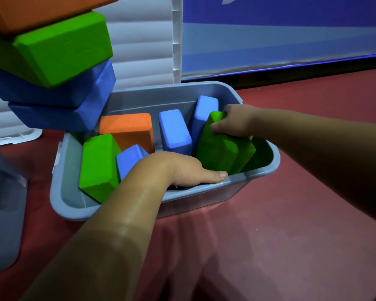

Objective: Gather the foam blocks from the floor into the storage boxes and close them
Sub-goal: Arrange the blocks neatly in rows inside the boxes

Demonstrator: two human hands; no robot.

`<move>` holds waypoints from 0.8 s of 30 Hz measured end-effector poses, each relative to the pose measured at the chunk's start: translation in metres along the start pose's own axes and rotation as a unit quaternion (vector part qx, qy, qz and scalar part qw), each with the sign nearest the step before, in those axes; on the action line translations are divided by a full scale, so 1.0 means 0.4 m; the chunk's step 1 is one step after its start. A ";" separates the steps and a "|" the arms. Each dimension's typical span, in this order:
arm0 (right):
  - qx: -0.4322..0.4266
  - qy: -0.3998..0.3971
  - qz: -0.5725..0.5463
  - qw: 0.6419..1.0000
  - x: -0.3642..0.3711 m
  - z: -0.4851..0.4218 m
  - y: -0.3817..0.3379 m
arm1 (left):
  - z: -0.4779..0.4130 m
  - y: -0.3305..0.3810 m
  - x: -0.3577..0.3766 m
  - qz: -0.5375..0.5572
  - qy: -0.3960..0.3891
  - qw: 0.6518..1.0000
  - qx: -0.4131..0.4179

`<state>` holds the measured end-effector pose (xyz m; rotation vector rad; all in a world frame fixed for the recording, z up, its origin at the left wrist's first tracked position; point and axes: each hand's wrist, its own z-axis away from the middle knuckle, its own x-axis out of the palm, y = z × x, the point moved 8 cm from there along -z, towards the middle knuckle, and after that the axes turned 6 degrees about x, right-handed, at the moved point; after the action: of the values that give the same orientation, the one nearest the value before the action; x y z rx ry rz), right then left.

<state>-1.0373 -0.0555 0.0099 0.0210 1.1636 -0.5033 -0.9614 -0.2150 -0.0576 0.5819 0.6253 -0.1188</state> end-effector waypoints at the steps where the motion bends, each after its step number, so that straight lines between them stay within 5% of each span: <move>1: -0.021 -0.006 0.008 1.000 -0.002 0.005 -0.014 | -0.003 -0.003 -0.001 -0.001 0.003 1.000 0.000; 10: -0.005 0.070 -0.011 0.997 -0.082 0.007 -0.017 | -0.002 -0.024 -0.006 0.036 0.040 0.999 -0.010; 15: -0.026 0.116 -0.008 0.993 -0.147 0.034 -0.027 | -0.027 -0.046 -0.110 0.174 0.289 0.940 0.048; 19: -0.046 0.134 -0.011 0.990 -0.181 0.048 -0.020 | -0.019 -0.028 -0.212 0.062 0.445 0.889 0.085; 24: -0.049 0.140 -0.036 0.988 -0.196 0.048 0.026 | -0.075 -0.007 -0.245 -0.042 0.435 0.895 0.091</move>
<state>-1.0400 -0.0224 0.0843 -0.0366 1.4674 -0.5177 -1.0571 -0.2075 -0.0215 0.7884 1.5278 0.0121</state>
